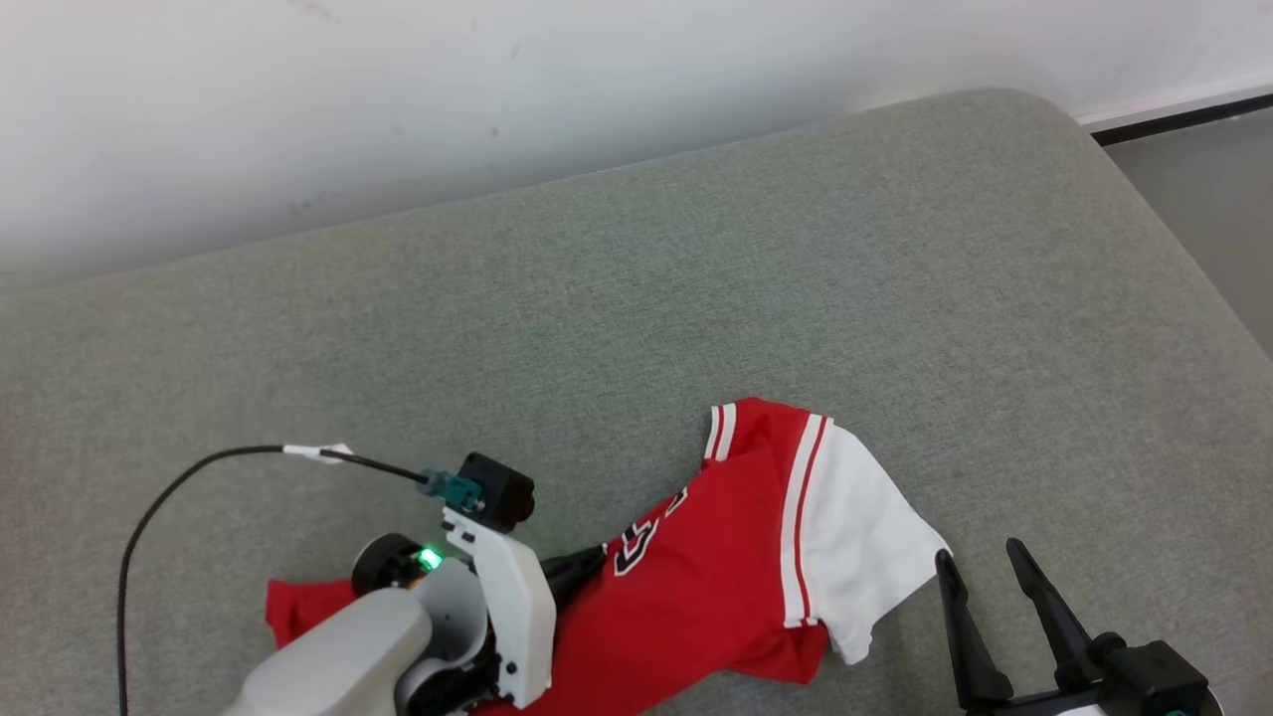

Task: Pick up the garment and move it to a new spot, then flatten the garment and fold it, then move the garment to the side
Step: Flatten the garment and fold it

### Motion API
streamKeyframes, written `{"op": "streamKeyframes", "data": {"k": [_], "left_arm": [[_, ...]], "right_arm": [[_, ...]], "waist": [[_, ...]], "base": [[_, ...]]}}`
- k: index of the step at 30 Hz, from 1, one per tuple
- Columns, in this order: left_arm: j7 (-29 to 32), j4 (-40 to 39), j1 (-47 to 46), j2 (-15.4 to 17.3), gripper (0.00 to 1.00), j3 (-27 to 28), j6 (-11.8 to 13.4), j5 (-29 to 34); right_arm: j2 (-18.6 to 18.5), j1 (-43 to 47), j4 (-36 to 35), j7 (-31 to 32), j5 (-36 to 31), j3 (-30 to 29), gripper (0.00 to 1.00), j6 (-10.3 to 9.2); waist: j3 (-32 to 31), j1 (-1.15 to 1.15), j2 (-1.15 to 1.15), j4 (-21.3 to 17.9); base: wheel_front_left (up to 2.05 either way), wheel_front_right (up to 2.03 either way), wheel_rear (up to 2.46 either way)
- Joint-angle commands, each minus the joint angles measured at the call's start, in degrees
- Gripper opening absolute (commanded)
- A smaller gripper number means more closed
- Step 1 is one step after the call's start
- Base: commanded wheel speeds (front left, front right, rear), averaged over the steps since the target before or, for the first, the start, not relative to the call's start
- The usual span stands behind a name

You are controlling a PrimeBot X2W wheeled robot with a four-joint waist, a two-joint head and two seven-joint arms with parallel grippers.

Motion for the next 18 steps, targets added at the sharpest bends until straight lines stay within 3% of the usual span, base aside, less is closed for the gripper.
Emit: {"op": "streamKeyframes", "data": {"k": [1,18], "left_arm": [[-0.73,0.38,0.04,0.45,0.0,-0.02,0.0,0.63],[-14.74,8.53,-11.01,-0.49,0.0,5.26,6.26,7.13]], "right_arm": [[-0.1,0.0,0.15,0.06,-0.63,-0.14,1.0,-0.16],[-0.1,-0.69,-0.13,0.06,0.02,0.94,1.0,-0.16]], "waist": [[-0.01,0.0,0.0,0.1],[0.39,0.0,0.0,-1.09]], "base": [[0.0,0.0,0.0],[0.0,0.0,0.0]]}}
